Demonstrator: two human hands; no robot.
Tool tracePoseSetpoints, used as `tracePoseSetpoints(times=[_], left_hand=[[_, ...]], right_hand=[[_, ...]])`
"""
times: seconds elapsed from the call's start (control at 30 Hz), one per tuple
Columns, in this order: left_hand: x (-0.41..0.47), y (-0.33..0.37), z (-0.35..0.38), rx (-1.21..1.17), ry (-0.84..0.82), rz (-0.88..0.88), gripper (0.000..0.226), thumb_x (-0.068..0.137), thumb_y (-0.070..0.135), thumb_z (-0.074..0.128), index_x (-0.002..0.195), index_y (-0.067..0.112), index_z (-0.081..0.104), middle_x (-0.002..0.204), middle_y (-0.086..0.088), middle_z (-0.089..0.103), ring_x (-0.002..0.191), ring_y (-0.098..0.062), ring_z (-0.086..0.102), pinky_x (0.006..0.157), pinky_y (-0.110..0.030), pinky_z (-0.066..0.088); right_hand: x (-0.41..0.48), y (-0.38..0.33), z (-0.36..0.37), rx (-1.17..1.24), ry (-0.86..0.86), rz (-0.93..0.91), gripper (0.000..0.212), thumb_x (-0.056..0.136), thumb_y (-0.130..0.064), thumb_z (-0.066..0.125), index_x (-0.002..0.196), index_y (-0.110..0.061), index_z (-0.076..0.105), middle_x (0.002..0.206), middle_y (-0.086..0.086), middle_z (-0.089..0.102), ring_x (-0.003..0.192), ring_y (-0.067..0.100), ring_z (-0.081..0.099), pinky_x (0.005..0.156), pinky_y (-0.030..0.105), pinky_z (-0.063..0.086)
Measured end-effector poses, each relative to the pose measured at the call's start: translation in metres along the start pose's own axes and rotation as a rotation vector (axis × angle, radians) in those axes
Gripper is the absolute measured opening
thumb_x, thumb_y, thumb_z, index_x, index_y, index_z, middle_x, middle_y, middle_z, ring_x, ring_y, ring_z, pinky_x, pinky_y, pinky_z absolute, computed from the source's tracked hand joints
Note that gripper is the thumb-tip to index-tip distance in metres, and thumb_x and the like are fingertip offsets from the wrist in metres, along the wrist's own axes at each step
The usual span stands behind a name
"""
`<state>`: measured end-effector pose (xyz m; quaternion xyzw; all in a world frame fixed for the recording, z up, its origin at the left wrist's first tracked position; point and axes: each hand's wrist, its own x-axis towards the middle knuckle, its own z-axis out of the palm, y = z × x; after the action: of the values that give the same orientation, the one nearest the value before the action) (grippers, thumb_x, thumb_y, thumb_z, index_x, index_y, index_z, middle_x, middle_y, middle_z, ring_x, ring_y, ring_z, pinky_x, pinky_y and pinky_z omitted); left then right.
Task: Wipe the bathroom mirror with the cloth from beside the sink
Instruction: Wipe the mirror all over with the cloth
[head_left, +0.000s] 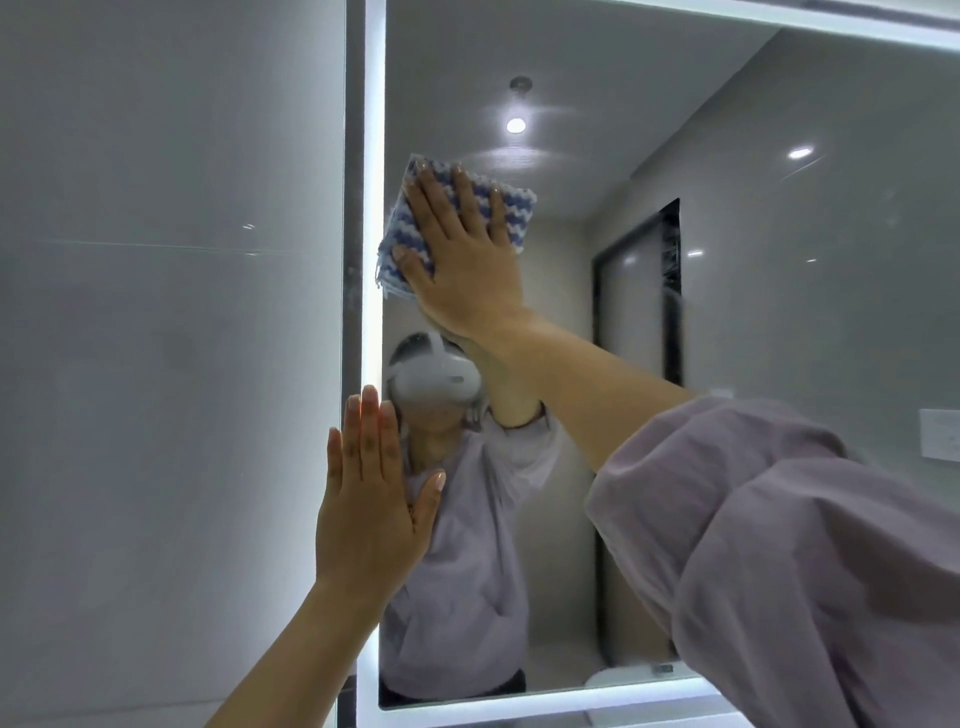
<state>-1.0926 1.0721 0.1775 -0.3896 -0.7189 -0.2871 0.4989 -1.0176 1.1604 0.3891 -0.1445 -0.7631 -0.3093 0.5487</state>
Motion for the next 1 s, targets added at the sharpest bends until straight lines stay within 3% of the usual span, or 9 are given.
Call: tracePoseSetpoints(times=[0.27,0.6,0.8,1.0], left_hand=[[0.000,-0.001,-0.003,0.006,-0.035,-0.004,0.082,0.092,0.060,0.019,0.151,0.006,-0.001,0.160,-0.010,-0.008,0.148,-0.025,-0.006,0.120,-0.039,0.004],[-0.001,-0.001,-0.002,-0.015,-0.054,0.000,0.084,0.091,0.061,0.020,0.150,0.006,-0.004,0.160,-0.010,-0.012,0.148,-0.025,-0.009,0.121,-0.040,0.003],[-0.001,0.000,-0.005,-0.033,-0.057,0.016,0.084,0.091,0.060,0.021,0.150,0.004,-0.003,0.159,-0.012,-0.010,0.147,-0.027,-0.007,0.121,-0.041,0.005],[-0.002,0.001,-0.004,-0.058,-0.037,0.024,0.084,0.092,0.058,0.024,0.150,0.002,0.000,0.160,-0.014,-0.005,0.148,-0.029,-0.004,0.120,-0.044,0.008]], right_hand=[[-0.003,0.031,-0.010,0.001,-0.039,-0.082,0.069,0.098,-0.056,0.025,0.154,-0.020,0.006,0.162,-0.003,0.004,0.149,0.021,-0.004,0.116,0.038,-0.014],[-0.080,0.161,-0.017,0.022,0.019,0.341,0.069,0.097,-0.057,0.018,0.154,-0.021,0.001,0.162,-0.003,-0.001,0.148,0.018,-0.007,0.120,0.037,-0.006],[-0.091,0.151,-0.006,0.062,0.040,0.524,0.071,0.095,-0.060,0.013,0.154,-0.023,0.000,0.162,-0.003,-0.002,0.148,0.019,-0.007,0.120,0.043,-0.006],[-0.133,0.110,0.008,0.086,0.018,0.437,0.071,0.096,-0.060,0.014,0.153,-0.021,-0.001,0.162,0.000,-0.001,0.149,0.021,-0.005,0.119,0.041,-0.007]])
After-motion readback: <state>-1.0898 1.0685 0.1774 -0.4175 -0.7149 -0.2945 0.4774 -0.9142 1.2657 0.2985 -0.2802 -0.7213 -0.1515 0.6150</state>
